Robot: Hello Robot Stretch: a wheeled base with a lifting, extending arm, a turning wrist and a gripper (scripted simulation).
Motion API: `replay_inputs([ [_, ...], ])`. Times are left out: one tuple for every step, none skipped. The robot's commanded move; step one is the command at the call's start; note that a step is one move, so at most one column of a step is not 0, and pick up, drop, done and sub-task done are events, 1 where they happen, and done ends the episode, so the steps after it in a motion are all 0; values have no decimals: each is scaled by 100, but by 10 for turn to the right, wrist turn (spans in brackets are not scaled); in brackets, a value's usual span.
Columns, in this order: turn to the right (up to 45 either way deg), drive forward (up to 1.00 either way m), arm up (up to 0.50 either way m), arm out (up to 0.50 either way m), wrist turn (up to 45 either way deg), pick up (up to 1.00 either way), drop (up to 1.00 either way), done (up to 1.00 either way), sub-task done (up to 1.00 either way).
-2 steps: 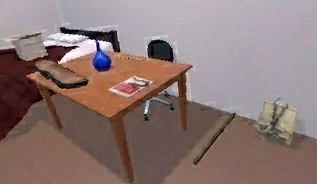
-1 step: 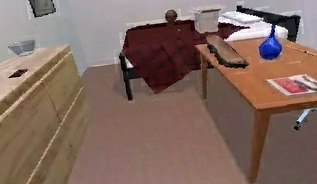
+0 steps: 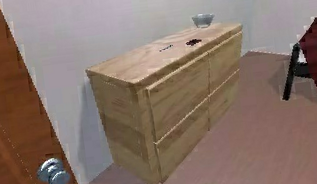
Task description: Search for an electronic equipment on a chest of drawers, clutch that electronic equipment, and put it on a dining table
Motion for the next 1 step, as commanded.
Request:
replay_inputs([
  [0, 20, 0, 0, 0, 0, 0, 0, 0],
])
